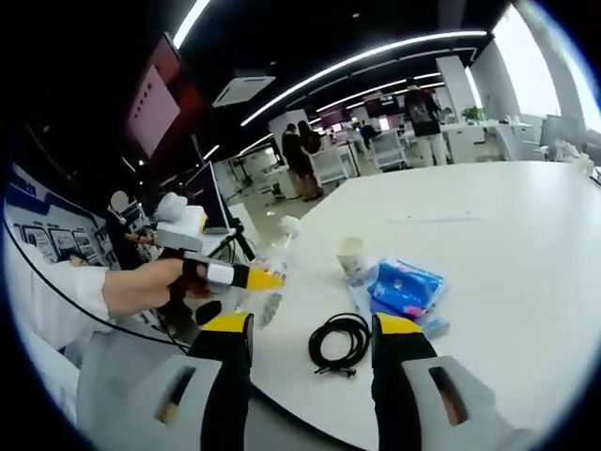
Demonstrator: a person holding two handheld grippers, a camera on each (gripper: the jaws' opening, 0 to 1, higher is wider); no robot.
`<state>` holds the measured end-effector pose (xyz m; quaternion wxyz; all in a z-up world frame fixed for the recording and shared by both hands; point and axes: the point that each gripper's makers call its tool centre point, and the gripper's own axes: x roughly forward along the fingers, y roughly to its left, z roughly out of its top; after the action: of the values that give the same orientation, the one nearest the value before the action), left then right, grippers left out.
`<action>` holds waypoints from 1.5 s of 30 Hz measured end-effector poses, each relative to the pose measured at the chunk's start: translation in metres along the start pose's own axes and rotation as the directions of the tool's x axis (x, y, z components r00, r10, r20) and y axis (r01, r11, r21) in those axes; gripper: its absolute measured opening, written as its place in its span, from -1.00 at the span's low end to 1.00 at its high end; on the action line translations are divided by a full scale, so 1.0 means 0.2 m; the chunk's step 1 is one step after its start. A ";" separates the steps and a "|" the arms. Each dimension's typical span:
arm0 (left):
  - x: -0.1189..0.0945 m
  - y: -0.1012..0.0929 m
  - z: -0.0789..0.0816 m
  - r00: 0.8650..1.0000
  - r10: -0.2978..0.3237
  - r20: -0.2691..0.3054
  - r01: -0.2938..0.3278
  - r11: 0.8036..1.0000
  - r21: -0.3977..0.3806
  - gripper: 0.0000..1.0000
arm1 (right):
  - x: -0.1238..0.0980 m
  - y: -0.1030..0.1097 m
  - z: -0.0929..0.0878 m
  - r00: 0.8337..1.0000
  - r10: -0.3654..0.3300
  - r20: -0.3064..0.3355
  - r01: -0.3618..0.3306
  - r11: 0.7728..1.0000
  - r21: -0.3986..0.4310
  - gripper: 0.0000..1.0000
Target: Arrange the tabletop items into an orderly group along one side of the table until the central work area is clear of visible clutter.
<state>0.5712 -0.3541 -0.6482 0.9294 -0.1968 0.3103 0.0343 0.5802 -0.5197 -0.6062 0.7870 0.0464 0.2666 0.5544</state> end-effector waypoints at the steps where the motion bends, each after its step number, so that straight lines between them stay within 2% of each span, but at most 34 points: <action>1: -0.02 -0.01 0.02 1.000 0.002 0.023 -0.002 1.000 0.007 -0.32 | 0.00 0.00 0.00 1.000 0.002 0.001 -0.002 1.000 0.001 -0.05; 3: -0.06 -0.04 0.10 0.995 -0.013 0.100 0.009 0.999 0.041 -0.31 | 0.00 0.00 0.00 1.000 0.005 0.005 -0.005 1.000 0.006 -0.05; 6: -0.12 -0.06 0.17 0.986 -0.014 0.164 0.000 0.996 0.088 -0.31 | 0.00 0.01 0.01 1.000 0.008 0.011 -0.008 1.000 0.018 -0.04; 9: -0.17 -0.11 0.22 0.977 -0.030 0.210 0.005 0.993 0.119 -0.31 | 0.00 0.01 0.01 1.000 0.012 0.014 -0.013 0.999 0.036 -0.04; 13: -0.17 -0.08 0.26 0.970 -0.043 0.240 0.020 0.995 0.099 -0.31 | 0.01 0.02 0.03 0.999 0.027 0.021 -0.028 0.998 0.054 -0.04; 15: -0.17 -0.06 0.26 0.967 -0.046 0.249 0.021 0.995 0.102 -0.31 | 0.04 0.03 0.10 0.997 0.053 0.052 -0.057 0.996 0.070 -0.03; 17: -0.16 -0.06 0.25 0.967 -0.050 0.251 0.024 0.994 0.107 -0.31 | 0.08 0.06 0.22 0.989 0.106 0.104 -0.118 0.986 0.115 0.02; 19: -0.16 -0.05 0.25 0.964 -0.058 0.259 0.032 0.994 0.106 -0.31 | 0.14 0.10 0.37 0.971 0.177 0.159 -0.199 0.971 0.132 0.05; 20: -0.16 -0.05 0.24 0.964 -0.061 0.260 0.035 0.994 0.105 -0.31 | 0.18 0.11 0.46 0.960 0.210 0.185 -0.234 0.965 0.121 0.06; 21: -0.16 -0.04 0.24 0.962 -0.061 0.266 0.034 0.994 0.103 -0.31 | 0.21 0.12 0.52 0.953 0.231 0.196 -0.254 0.962 0.102 0.07; 24: -0.16 -0.02 0.24 0.961 -0.055 0.272 0.033 0.996 0.085 -0.31 | 0.31 0.14 0.65 0.946 0.252 0.202 -0.274 0.957 0.091 0.08; 25: -0.16 -0.02 0.24 0.960 -0.054 0.274 0.032 0.996 0.083 -0.31 | 0.36 0.19 0.71 0.930 0.294 0.221 -0.315 0.947 0.066 0.09; 26: -0.16 -0.02 0.24 0.959 -0.056 0.277 0.035 0.996 0.081 -0.31 | 0.39 0.21 0.73 0.924 0.317 0.215 -0.335 0.941 0.054 0.10; 28: -0.17 -0.03 0.24 0.957 -0.061 0.283 0.040 0.996 0.080 -0.30 | 0.46 0.25 0.72 0.920 0.351 0.173 -0.364 0.930 0.050 0.11; 31: -0.16 -0.03 0.24 0.957 -0.066 0.284 0.044 0.995 0.085 -0.30 | 0.60 0.27 0.65 0.922 0.375 0.097 -0.380 0.924 0.042 0.11; 34: -0.15 -0.03 0.23 0.959 -0.066 0.277 0.040 0.994 0.097 -0.30 | 0.69 0.28 0.60 0.912 0.405 0.069 -0.410 0.908 0.087 0.11; 36: -0.15 -0.04 0.21 0.960 -0.059 0.273 0.033 0.995 0.097 -0.30 | 0.74 0.29 0.57 0.904 0.423 0.066 -0.428 0.898 0.102 0.11; 39: -0.14 -0.03 0.19 0.963 -0.052 0.263 0.026 0.994 0.102 -0.30 | 0.79 0.30 0.52 0.903 0.426 0.049 -0.429 0.899 0.090 0.10; 41: -0.12 -0.02 0.18 0.966 -0.050 0.255 0.024 0.994 0.104 -0.30 | 0.81 0.32 0.50 0.891 0.451 0.049 -0.454 0.885 0.106 0.10; 43: -0.13 -0.02 0.17 0.966 -0.048 0.256 0.027 0.996 0.088 -0.30 | 0.83 0.34 0.49 0.880 0.472 0.051 -0.474 0.866 0.162 0.09; 45: -0.13 -0.03 0.17 0.965 -0.052 0.258 0.029 0.995 0.091 -0.30 | 0.85 0.34 0.48 0.876 0.479 0.049 -0.480 0.858 0.182 0.08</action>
<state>0.5710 -0.3444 -0.6067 0.9702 -0.1565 0.1830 0.0273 0.6096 -0.3192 -0.5615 0.6166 0.1863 0.2971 0.7048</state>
